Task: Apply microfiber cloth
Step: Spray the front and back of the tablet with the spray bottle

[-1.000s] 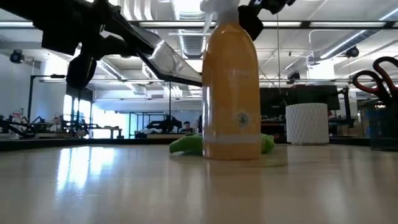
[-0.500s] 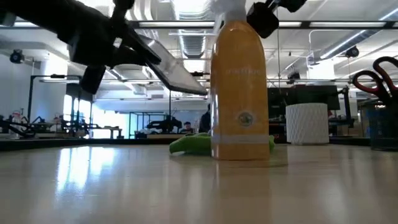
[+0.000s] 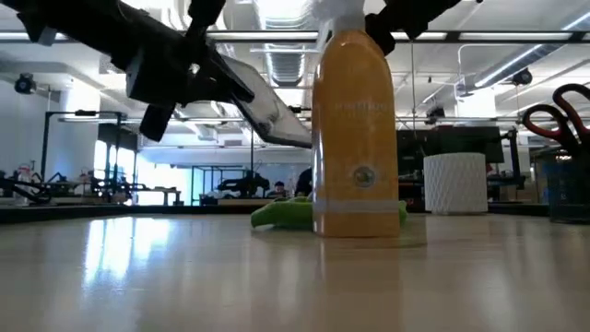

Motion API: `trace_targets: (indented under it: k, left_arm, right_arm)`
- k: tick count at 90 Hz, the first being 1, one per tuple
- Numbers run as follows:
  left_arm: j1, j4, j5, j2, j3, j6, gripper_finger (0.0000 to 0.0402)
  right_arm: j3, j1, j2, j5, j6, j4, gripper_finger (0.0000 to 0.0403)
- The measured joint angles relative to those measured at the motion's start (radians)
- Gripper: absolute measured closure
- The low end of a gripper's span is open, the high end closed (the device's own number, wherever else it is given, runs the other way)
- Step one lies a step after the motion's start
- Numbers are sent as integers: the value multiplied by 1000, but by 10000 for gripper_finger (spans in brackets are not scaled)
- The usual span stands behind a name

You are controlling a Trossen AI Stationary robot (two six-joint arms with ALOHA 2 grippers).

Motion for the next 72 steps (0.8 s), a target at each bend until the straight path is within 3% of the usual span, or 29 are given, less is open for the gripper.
trace_targets:
  k: [15, 72]
  left_arm:
    - [35, -70, 0, 1, 22, 41, 394]
    - [76, -89, 26, 1, 51, 108, 394]
  right_arm:
    - [1, -1, 14, -124, -59, 40, 53]
    - [0, -29, 91, -175, -71, 200, 52]
